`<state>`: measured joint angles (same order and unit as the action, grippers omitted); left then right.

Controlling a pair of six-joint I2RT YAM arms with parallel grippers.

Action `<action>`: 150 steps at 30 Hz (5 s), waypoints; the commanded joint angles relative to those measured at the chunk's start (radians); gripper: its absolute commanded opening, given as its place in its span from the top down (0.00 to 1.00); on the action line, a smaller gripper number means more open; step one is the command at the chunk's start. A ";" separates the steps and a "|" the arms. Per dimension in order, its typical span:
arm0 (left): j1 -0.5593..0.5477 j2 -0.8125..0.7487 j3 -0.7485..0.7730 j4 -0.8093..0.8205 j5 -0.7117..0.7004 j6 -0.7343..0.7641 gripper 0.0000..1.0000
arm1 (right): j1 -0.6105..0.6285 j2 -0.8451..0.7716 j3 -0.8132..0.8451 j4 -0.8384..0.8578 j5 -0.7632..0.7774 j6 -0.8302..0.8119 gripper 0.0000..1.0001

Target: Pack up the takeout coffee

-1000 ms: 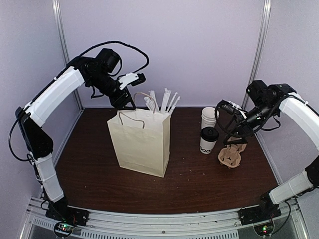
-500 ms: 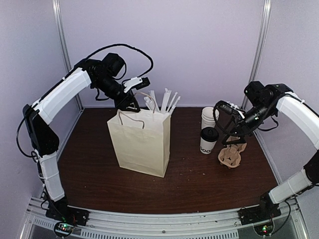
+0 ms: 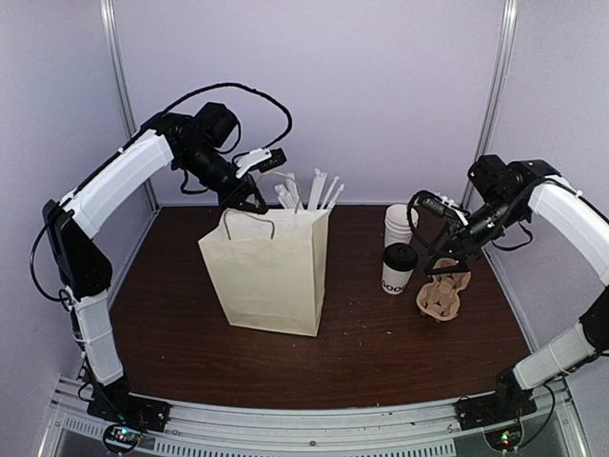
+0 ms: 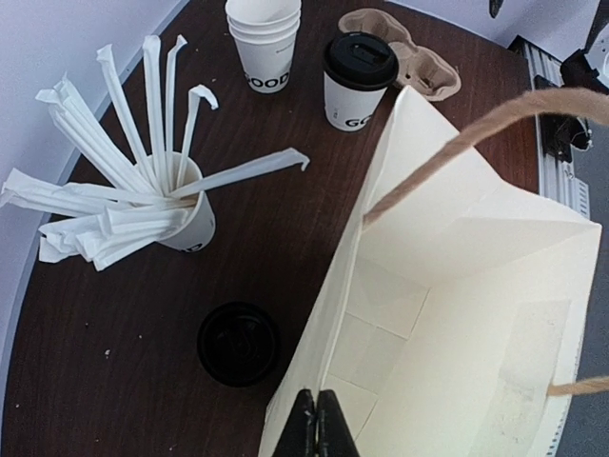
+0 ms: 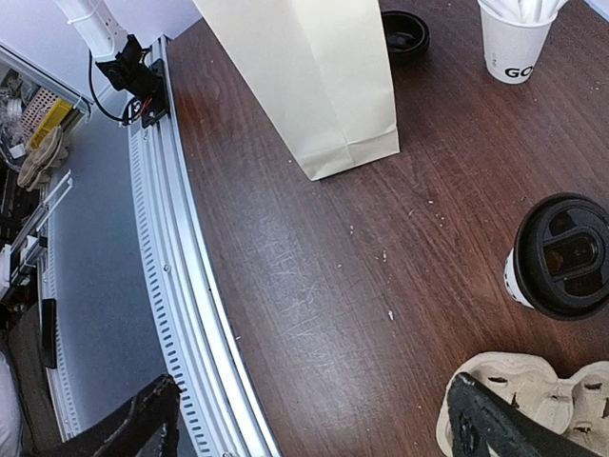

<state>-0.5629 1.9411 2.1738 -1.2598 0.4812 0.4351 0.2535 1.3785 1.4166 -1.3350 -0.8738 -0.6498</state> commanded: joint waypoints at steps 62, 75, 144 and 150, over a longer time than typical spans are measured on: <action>-0.054 -0.294 -0.397 0.239 0.213 -0.448 1.00 | -0.187 0.330 -0.307 0.154 0.594 0.032 0.63; -0.054 -0.295 -0.425 0.239 0.212 -0.445 1.00 | -0.417 0.366 -0.187 0.055 0.741 -0.092 0.41; -0.054 -0.291 -0.461 0.289 0.189 -0.501 0.94 | -0.332 0.537 0.015 0.194 0.764 0.418 0.62; -0.054 -0.297 -0.470 0.288 0.192 -0.503 0.94 | -0.332 0.553 0.014 0.187 0.787 0.419 0.59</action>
<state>-0.6155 1.6695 1.7191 -0.9943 0.6689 -0.0605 -0.0845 1.9049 1.4204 -1.1397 -0.1295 -0.2356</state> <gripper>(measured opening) 0.057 0.405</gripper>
